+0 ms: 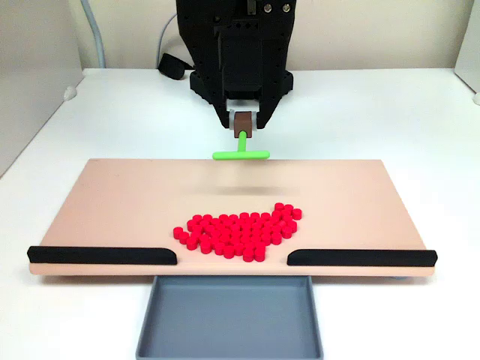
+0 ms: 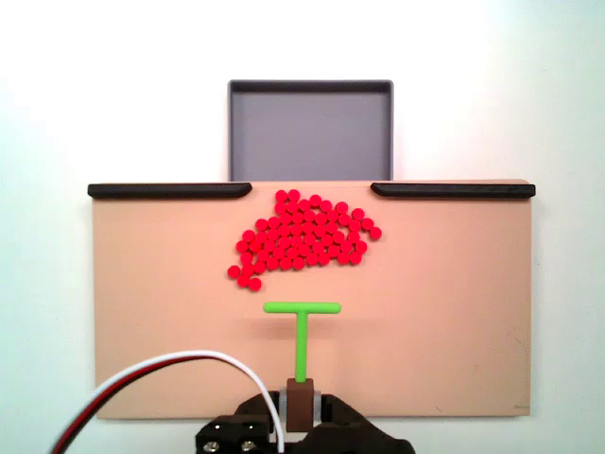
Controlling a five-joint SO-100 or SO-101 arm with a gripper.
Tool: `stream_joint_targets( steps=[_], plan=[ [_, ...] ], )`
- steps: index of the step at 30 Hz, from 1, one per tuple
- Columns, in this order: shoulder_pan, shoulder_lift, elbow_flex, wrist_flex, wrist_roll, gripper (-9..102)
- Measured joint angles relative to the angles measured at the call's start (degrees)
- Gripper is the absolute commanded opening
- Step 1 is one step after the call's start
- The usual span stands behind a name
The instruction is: Gather the bottom side granules
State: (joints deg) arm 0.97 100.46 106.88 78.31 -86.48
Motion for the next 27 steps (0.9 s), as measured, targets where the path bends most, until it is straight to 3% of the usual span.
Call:
stream_joint_targets(
  steps=[27],
  plan=[
    [-5.4, 0.5, 0.3, 0.0, 7.8, 0]
  ],
)
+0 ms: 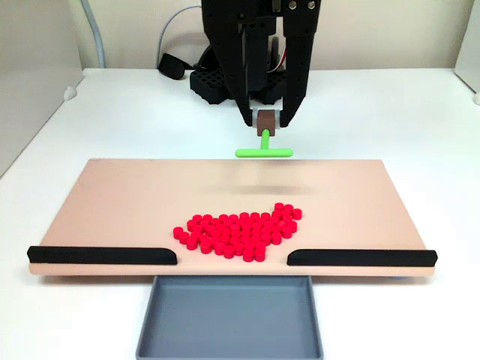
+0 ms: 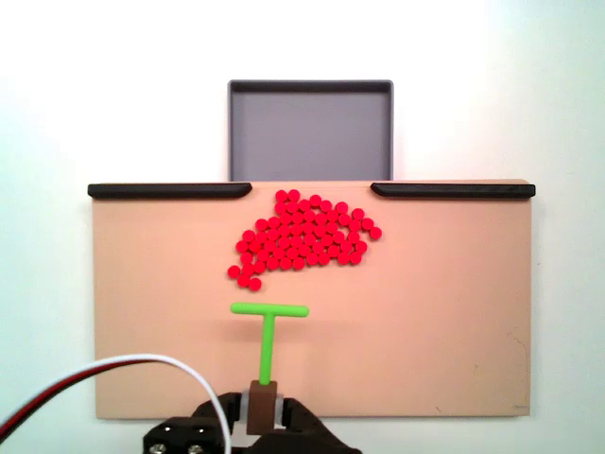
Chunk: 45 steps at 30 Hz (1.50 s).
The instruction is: Gather the bottom side granules
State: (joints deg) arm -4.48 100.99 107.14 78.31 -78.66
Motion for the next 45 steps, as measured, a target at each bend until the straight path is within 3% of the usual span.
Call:
stream_joint_targets(
  steps=[16, 45],
  plan=[
    [-3.3, 4.0, 10.1, -5.8, 0.7, 0],
    [-3.9, -1.7, 11.9, -13.2, 0.4, 0]
  ],
)
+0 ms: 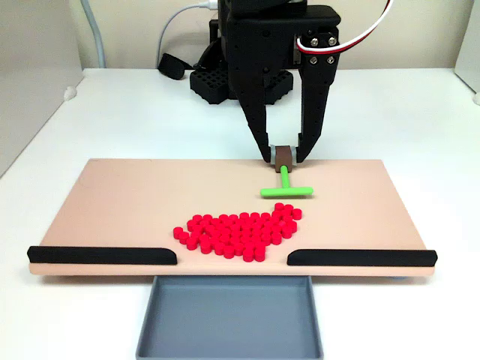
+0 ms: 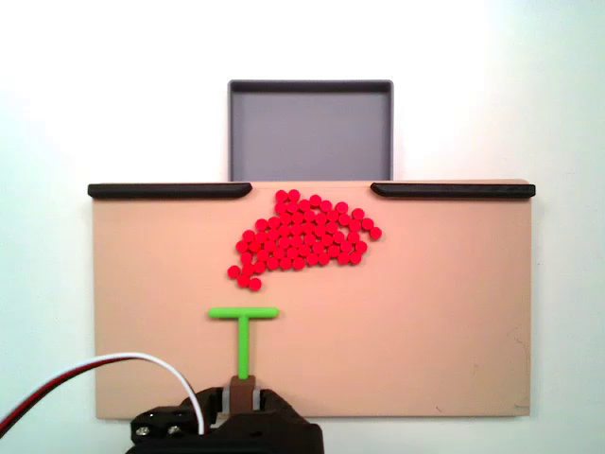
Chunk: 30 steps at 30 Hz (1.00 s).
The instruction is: Gather the bottom side granules
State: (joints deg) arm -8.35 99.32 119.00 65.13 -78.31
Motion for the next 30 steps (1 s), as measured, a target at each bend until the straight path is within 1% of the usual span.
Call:
stream_joint_targets(
  steps=[30],
  plan=[
    [2.1, -3.7, -1.4, -2.4, -1.9, 0]
  ],
)
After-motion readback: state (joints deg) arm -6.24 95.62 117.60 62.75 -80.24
